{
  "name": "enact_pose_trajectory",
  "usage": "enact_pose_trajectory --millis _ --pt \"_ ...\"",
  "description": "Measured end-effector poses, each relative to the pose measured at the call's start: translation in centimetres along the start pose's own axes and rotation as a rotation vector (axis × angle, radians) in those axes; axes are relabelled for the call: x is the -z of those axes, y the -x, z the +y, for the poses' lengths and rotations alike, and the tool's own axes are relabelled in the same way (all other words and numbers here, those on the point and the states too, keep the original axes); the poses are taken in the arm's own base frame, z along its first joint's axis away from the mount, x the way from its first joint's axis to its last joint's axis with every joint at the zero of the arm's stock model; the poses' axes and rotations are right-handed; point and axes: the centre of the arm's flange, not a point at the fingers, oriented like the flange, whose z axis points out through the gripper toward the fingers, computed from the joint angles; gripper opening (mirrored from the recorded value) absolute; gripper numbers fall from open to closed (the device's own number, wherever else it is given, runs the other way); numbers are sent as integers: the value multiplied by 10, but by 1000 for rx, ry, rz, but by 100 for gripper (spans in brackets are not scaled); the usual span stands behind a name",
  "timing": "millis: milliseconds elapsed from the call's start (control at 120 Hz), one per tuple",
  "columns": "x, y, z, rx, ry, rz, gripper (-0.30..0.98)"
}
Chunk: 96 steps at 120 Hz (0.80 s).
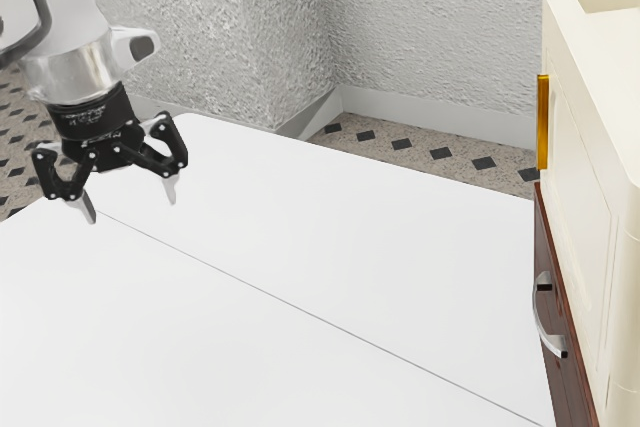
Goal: Pull the drawer handle with one arm to open the drawer
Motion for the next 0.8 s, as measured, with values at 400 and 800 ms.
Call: enact_pose_trajectory --millis 400,800 --pt "-15 44 58 93 73 -2 69" --pt "-47 72 155 -185 199 57 69"
